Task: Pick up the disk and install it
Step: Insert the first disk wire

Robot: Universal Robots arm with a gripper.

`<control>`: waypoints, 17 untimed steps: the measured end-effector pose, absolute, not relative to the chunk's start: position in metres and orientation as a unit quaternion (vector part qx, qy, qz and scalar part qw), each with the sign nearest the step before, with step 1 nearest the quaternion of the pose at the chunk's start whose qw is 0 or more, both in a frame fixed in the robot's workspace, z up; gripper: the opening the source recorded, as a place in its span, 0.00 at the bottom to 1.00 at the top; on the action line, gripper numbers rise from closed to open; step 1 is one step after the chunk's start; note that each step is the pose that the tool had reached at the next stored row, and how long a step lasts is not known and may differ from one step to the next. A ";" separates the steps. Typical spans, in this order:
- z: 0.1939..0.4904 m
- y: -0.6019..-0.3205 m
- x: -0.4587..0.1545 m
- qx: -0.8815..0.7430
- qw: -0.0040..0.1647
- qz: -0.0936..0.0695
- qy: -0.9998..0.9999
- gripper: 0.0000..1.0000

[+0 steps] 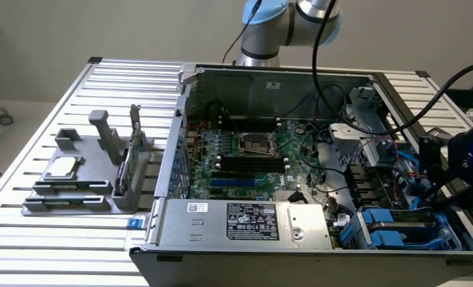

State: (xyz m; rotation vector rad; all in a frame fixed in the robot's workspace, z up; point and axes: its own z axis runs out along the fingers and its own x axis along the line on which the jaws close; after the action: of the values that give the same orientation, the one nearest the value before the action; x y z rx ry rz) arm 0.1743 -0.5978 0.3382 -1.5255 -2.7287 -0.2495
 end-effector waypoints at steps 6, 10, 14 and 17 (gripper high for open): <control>0.340 -0.598 0.173 -0.488 0.005 -0.078 -0.869 0.28; 0.340 -0.598 0.173 -0.492 0.004 -0.078 -0.867 0.28; 0.340 -0.599 0.173 -0.496 0.005 -0.076 -0.865 0.28; 0.340 -0.599 0.173 -0.500 0.005 -0.074 -0.863 0.28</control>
State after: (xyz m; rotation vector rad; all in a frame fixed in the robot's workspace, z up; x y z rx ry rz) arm 0.1731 -0.5992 0.3405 -1.5657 -2.7022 -0.2328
